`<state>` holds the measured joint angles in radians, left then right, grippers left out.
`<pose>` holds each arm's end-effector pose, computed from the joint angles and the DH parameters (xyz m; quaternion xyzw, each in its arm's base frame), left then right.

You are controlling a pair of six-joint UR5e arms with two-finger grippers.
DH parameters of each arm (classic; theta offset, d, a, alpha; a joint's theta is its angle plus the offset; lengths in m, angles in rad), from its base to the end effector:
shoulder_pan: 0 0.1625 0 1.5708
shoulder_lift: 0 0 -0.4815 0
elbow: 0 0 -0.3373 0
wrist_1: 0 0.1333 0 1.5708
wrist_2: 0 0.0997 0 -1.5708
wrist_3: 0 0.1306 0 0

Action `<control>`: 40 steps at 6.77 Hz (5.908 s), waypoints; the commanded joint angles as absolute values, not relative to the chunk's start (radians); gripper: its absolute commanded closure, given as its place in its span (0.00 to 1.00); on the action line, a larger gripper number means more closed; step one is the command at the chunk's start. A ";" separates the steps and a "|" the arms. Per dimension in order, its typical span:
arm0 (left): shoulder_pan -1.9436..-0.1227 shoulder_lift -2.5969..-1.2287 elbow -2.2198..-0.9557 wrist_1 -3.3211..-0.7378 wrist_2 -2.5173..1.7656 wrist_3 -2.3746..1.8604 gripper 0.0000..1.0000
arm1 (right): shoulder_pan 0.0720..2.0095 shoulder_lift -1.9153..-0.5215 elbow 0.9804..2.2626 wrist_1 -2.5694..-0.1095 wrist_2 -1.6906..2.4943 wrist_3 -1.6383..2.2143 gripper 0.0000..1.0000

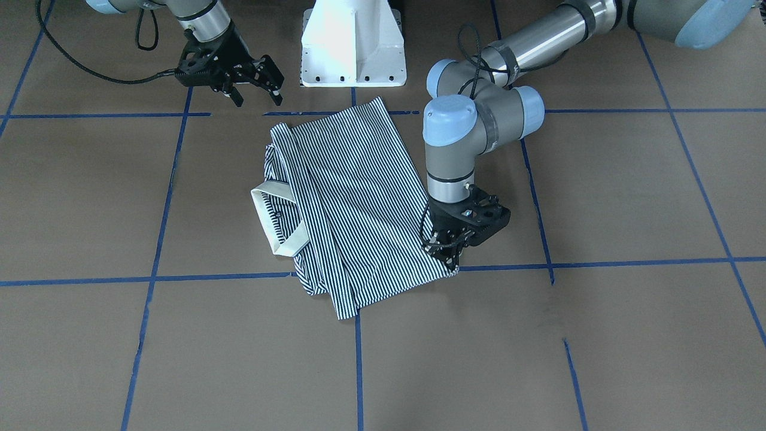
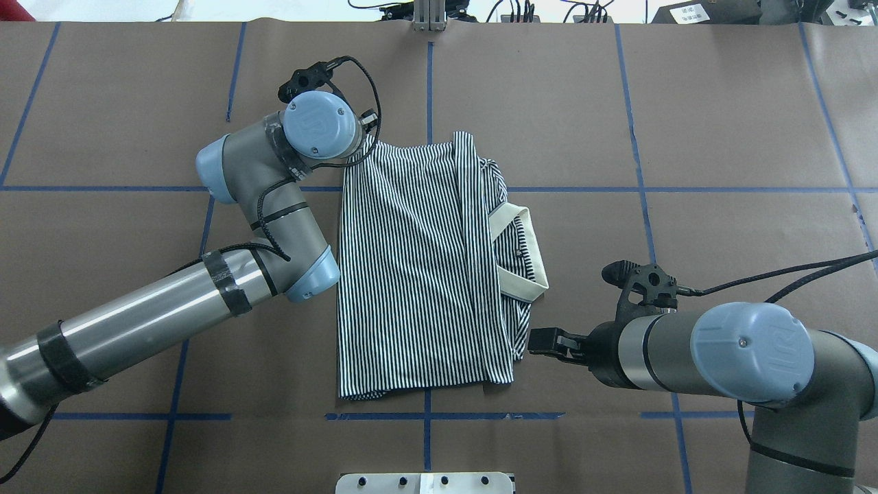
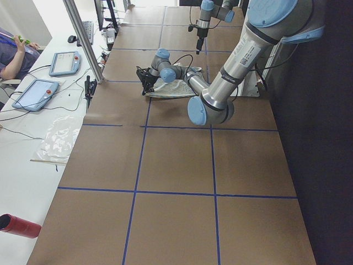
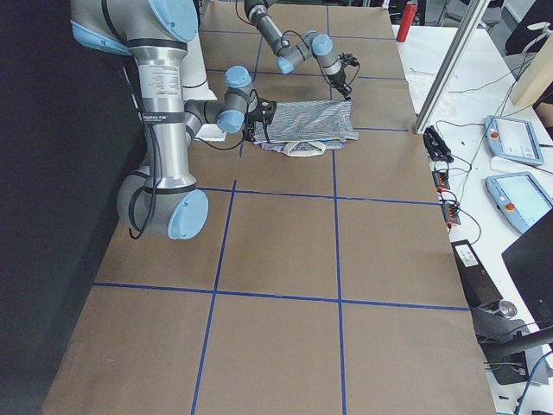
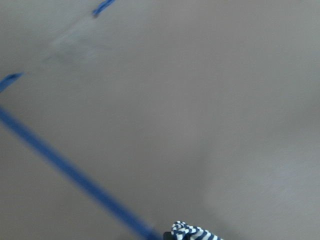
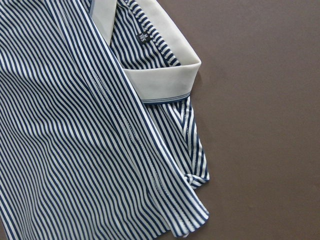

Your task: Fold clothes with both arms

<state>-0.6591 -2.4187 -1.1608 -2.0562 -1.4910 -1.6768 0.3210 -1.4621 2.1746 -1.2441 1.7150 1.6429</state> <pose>0.5686 -0.6222 0.3370 0.1559 0.4184 -0.3504 0.8233 -0.4093 -0.2568 0.4002 -0.0006 -0.4992 0.1340 0.8561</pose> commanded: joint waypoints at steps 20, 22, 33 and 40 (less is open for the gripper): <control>-0.775 -2.126 -1.710 -1.864 -1.804 -1.223 0.00 | 0.284 -0.887 1.690 -1.856 1.635 1.266 0.00; -0.775 -2.126 -1.712 -1.864 -1.805 -1.223 0.00 | 0.288 -0.894 1.692 -1.884 1.635 1.235 0.00; -0.772 -2.126 -1.718 -1.865 -1.830 -1.224 0.00 | 0.507 -0.828 1.628 -1.824 1.655 0.957 0.00; -0.772 -2.125 -1.717 -1.870 -1.832 -1.223 0.00 | 0.515 -0.785 1.451 -1.724 1.723 0.907 0.00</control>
